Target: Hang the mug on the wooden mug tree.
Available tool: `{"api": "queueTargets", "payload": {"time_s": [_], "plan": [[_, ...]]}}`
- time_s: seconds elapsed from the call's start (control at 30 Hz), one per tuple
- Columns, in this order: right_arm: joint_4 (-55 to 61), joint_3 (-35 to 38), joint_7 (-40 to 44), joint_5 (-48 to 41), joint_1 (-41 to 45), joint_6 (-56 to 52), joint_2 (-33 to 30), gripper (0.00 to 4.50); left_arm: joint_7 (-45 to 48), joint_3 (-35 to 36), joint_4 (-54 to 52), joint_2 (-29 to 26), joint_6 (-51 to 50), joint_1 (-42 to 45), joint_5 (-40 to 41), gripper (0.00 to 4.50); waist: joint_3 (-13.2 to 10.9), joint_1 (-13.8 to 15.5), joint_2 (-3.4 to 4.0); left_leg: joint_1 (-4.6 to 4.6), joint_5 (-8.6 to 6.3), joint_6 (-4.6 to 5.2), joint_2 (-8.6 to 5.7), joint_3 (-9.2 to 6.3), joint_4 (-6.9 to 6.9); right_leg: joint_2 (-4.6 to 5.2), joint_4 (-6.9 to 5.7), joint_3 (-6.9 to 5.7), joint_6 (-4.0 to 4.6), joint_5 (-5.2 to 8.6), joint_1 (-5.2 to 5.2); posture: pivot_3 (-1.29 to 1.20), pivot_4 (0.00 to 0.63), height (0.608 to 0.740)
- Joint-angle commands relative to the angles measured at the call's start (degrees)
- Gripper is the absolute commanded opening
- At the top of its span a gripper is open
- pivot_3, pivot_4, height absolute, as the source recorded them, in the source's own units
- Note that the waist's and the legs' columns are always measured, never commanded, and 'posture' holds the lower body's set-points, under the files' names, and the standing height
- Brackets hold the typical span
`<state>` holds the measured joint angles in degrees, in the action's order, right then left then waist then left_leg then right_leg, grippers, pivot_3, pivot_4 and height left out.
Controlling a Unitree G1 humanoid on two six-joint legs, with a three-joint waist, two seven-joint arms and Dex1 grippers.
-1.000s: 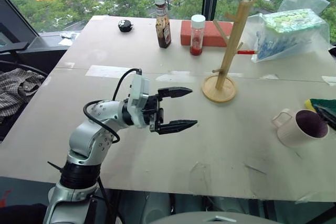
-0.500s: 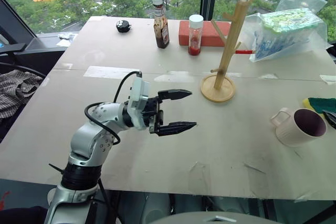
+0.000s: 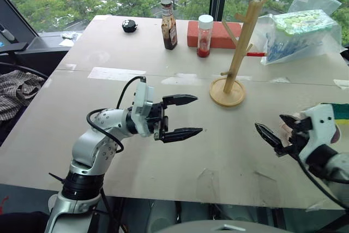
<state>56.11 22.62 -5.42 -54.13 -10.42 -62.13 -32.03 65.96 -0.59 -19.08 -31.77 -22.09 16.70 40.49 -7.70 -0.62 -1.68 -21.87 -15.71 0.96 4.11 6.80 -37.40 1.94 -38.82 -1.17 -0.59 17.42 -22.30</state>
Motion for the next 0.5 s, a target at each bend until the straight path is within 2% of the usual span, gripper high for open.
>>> {"api": "queueTargets", "payload": {"time_s": [0.03, 0.17, 0.33, 0.5], "plan": [[3.4, -6.7, -5.2, 5.8, -1.0, 2.0, 1.9, 4.33, 0.0, 0.1, -1.3, 0.1, 0.7, 0.7, 0.1, 4.5, 0.0, 0.0, 0.01, -0.01, 0.0, 0.0, 0.0, 0.0, 0.0, 0.0, 0.0, 0.0, 0.0, 0.0, -0.01, 0.0, 0.15, 0.74], [3.9, -15.1, -9.1, 8.7, -1.3, 4.7, 4.1, 4.33, 0.5, 0.2, -0.5, -0.2, 0.5, 1.5, 0.1, 4.5, 0.0, -0.1, 0.01, 0.0, 0.0, 0.0, 0.01, 0.01, 0.0, -0.01, 0.0, 0.0, 0.0, 0.0, -0.01, 0.0, 0.15, 0.74], [2.4, -20.0, -16.2, 18.8, -0.7, 6.0, 10.6, 4.33, 0.9, -0.5, 0.4, -0.2, -0.2, 3.0, 0.1, 4.5, 0.0, -0.1, 0.0, -0.01, 0.0, 0.0, 0.0, 0.01, 0.0, 0.0, 0.0, -0.02, 0.0, 0.0, -0.02, 0.0, 0.15, 0.74], [-0.7, -23.5, -18.6, 27.0, 0.1, 7.9, 15.6, 4.33, 1.3, -0.4, 0.7, -0.6, -0.4, 3.5, 0.1, 4.5, 0.0, -0.1, 0.0, 0.0, 0.0, 0.0, 0.0, 0.0, 0.0, -0.01, 0.0, -0.04, 0.0, 0.0, -0.02, 0.0, 0.15, 0.74]]}}
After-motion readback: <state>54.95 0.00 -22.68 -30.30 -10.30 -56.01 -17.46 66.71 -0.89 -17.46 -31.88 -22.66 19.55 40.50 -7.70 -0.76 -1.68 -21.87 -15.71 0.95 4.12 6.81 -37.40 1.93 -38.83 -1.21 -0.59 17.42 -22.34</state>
